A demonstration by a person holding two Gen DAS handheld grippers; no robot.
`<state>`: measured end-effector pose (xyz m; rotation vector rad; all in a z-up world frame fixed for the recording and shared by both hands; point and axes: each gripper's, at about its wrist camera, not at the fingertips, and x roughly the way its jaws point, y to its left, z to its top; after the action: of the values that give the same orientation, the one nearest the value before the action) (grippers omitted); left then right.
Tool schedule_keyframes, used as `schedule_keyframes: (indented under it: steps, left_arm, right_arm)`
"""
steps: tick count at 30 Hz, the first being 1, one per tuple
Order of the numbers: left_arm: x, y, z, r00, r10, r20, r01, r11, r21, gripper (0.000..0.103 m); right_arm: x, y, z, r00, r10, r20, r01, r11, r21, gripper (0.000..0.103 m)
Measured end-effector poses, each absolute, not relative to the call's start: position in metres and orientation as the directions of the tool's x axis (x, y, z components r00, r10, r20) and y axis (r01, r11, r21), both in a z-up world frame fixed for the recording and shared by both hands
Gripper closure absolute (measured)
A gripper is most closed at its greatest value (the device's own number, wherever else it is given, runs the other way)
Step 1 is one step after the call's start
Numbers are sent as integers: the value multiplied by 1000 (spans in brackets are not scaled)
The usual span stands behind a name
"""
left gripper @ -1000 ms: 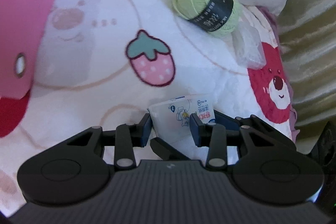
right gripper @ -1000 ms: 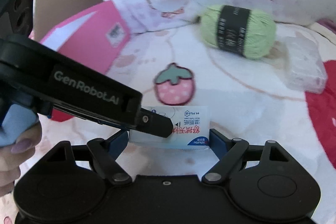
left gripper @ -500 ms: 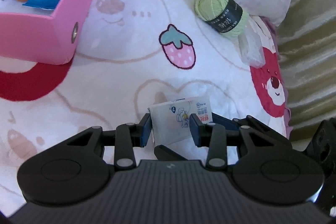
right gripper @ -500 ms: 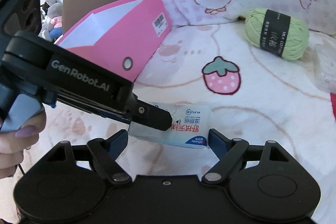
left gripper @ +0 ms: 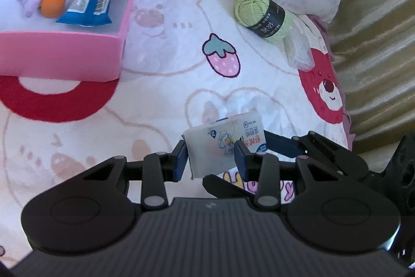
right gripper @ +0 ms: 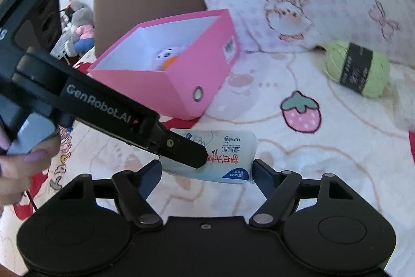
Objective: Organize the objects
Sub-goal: 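Lift the white tissue packet with the left gripper, then carry the tissue packet with the left gripper into the pink box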
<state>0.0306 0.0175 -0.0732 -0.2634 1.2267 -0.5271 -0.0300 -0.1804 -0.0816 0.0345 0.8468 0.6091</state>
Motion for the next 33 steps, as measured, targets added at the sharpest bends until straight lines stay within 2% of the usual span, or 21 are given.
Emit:
schedule_keyframes:
  steps: [8, 22, 29, 33]
  left_arm:
    - [16, 48, -53, 232, -541, -809, 214, 839, -500, 66]
    - [-6, 103, -7, 313, -510, -801, 203, 860, -468, 65]
    - [9, 135, 2, 295, -531, -794, 171, 847, -503, 66]
    - [18, 147, 11, 318, -501, -805, 165, 865, -474, 65]
  right_arm:
    - [-43, -161, -53, 465, 527, -711, -506, 817, 275, 21]
    - [-45, -116, -7, 388, 589, -709, -569, 758, 318, 21]
    - [-36, -88, 8, 394, 601, -695, -618, 733, 284, 20]
    - [-27, -73, 15, 386, 615, -687, -634, 718, 287, 20]
